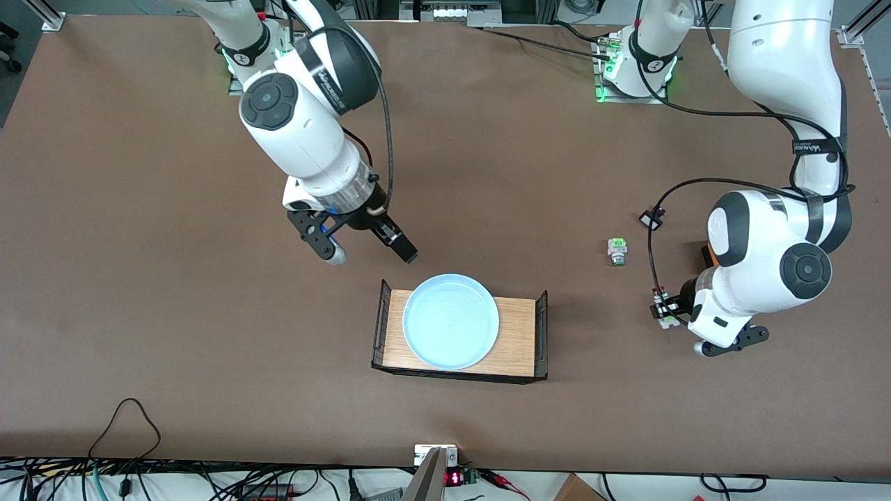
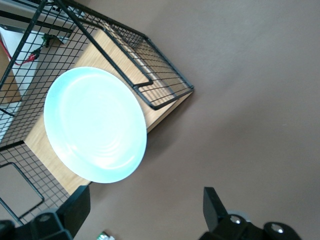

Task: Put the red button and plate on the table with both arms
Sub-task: 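Carry the button with the left gripper while the right gripper lowers to the plate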

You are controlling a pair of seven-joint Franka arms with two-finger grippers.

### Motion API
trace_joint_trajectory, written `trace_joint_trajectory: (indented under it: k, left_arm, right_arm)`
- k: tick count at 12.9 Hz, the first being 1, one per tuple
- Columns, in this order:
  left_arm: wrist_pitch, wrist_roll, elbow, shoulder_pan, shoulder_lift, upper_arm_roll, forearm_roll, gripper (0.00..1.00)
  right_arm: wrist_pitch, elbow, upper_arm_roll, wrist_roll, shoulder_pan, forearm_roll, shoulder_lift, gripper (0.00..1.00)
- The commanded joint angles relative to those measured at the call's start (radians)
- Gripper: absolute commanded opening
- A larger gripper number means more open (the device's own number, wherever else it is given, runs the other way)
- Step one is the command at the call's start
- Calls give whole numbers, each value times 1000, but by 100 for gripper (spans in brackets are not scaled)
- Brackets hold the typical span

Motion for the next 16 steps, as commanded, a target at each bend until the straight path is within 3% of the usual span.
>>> trace_joint_trajectory:
  k: [1, 9, 16]
  left_arm:
    - [91, 56, -33, 15, 43, -7, -25, 2]
    - [231, 223, -100, 46, 89, -15, -76, 2]
    - [262, 471, -139, 89, 101, -13, -212, 3]
  right_arm:
    - [60, 33, -11, 56, 25, 8, 55, 100]
    - [156, 33, -20, 87, 27, 8, 155, 100]
    - [250, 33, -37, 79, 24, 10, 190, 100]
